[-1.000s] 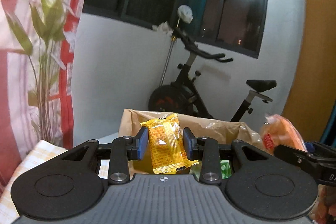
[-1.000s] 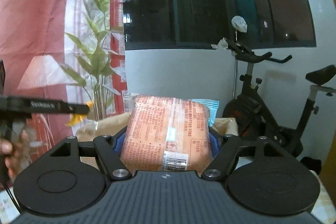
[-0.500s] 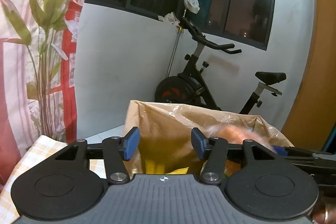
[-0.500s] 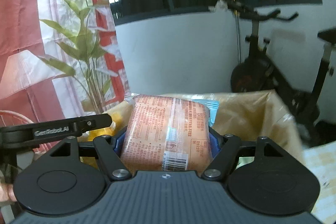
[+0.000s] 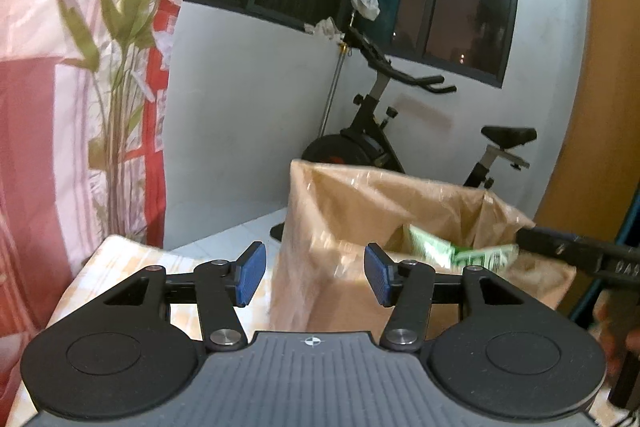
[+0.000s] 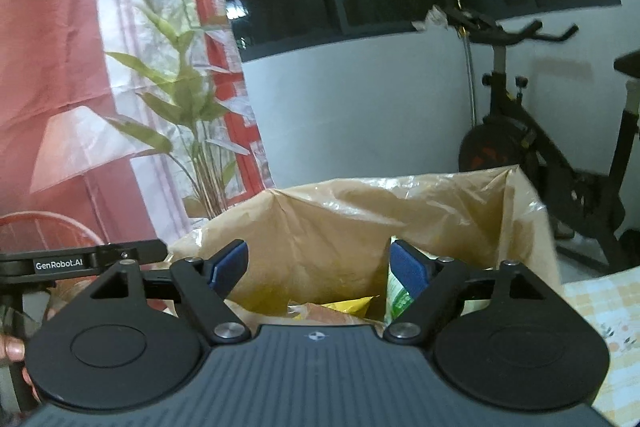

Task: Organize snacks
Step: 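Move both tools back down to the snacks beside the box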

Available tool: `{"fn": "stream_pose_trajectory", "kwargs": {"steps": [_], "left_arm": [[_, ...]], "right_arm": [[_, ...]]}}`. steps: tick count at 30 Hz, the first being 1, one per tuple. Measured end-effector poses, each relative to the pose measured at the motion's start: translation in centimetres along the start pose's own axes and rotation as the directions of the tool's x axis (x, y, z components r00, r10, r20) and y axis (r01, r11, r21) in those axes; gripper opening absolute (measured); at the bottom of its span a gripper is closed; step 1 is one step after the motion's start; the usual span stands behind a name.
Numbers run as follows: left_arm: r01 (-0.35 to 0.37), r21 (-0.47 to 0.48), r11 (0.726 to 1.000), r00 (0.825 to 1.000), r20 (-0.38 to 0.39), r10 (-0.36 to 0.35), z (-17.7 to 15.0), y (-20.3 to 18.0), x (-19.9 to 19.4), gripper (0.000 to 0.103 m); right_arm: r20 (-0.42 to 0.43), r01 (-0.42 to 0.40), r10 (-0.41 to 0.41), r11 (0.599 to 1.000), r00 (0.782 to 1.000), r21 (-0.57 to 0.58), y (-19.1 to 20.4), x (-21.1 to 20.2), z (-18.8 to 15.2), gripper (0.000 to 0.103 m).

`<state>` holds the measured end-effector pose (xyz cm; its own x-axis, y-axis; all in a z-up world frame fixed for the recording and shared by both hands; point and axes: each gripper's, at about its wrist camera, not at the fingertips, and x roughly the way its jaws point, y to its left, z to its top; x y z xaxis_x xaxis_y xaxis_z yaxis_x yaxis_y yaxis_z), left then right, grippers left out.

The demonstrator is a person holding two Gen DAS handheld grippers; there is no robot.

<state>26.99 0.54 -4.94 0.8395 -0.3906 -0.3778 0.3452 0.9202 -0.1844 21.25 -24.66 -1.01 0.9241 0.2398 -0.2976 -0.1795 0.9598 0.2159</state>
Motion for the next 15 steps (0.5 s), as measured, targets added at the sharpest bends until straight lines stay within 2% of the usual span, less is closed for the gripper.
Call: {"fn": "stream_pose_trajectory", "kwargs": {"steps": [7,11,15], "left_arm": [[-0.038,-0.027,0.999,0.996,-0.084,0.036,-4.8,2.0,-2.8,0.057],[-0.062,-0.074,0.995,0.986,-0.157,0.05,-7.8,2.7,-2.6,0.057],[-0.084,-0.112,0.99,0.978,-0.201,0.061,-10.1,2.6,-1.9,0.057]], "right_arm": [[0.058,-0.008,0.016,0.991,0.998,-0.132,0.5,-4.6,-2.1,0.081],[0.068,0.002,0.003,0.997,0.998,-0.083,0.1,-6.2,-4.1,0.081],[0.048,0.04,-0.036,0.996,0.998,-0.084,0.1,-7.0,-6.6,0.081]]}}
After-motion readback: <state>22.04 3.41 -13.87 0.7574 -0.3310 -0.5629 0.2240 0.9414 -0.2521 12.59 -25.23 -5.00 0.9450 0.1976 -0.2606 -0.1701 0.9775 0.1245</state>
